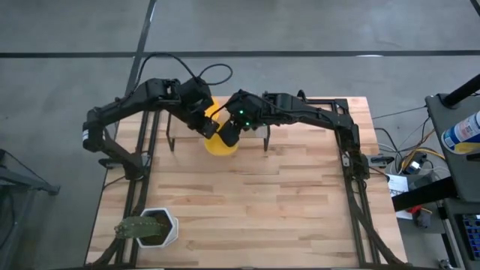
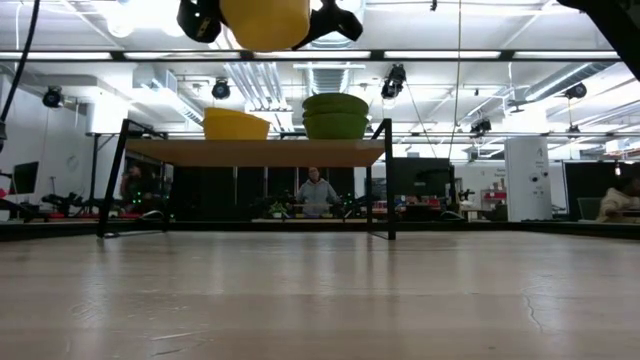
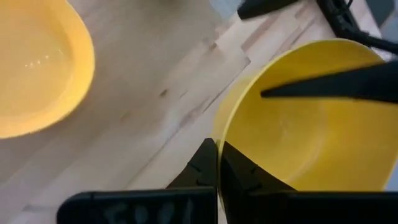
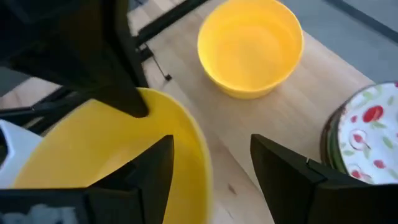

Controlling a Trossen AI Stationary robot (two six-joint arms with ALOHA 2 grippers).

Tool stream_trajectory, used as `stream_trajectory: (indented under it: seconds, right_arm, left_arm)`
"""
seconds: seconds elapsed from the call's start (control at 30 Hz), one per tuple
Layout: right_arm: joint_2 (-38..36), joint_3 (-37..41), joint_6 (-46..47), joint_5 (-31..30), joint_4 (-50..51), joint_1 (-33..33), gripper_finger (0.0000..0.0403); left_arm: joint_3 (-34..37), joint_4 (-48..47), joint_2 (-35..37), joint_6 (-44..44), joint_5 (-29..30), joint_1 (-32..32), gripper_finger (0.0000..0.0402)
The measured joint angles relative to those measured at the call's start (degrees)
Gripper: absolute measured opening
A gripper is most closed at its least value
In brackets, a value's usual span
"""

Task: Pick & Place Mini bowls
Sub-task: Stack the yellow bowl on top of the yellow bowl on the shelf

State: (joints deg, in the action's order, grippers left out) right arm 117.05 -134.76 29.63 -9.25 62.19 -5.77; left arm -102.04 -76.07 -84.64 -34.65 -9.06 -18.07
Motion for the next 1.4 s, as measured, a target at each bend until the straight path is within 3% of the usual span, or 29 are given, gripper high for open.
stream_trajectory:
  seconds: [0.23, 0.37, 0.5, 0.63, 0.8, 1.23, 1.4]
  right_arm:
    - [0.00, -0.13, 2.96, 3.69, -4.72, -0.52, 0.0210]
    - [0.00, -0.13, 1.87, 1.38, -5.46, -0.45, 0.0210]
    - [0.00, -0.13, 1.70, -1.58, -4.63, -0.47, 0.0208]
    - [0.00, -0.13, 4.41, -0.66, -1.58, -0.60, 0.0205]
    - [0.19, -0.11, 4.98, 1.67, -0.65, 0.11, 0.0205]
    - [2.08, -0.11, 4.61, 2.17, -9.91, 0.43, 0.0205]
    - [2.08, -0.11, -3.01, 1.35, -9.70, 0.67, 0.0203]
  left_arm:
    - [-1.76, -0.38, 0.67, -1.11, -3.14, -1.28, 0.0000]
    - [-1.83, -1.41, 0.53, -1.01, -7.18, -1.42, 0.0000]
    - [-1.81, -5.07, 0.37, 0.34, -7.19, -1.40, 0.0000]
    - [-1.81, -8.74, 0.52, 1.52, -7.22, -1.33, 0.0000]
    - [-1.85, -12.27, 1.11, 2.53, 0.40, -1.70, 0.0000]
    - [-1.81, -13.33, -0.83, 5.45, 4.01, -3.14, 0.0000]
    - [-1.70, -12.00, -1.04, 6.66, 3.72, -4.26, 0.0000]
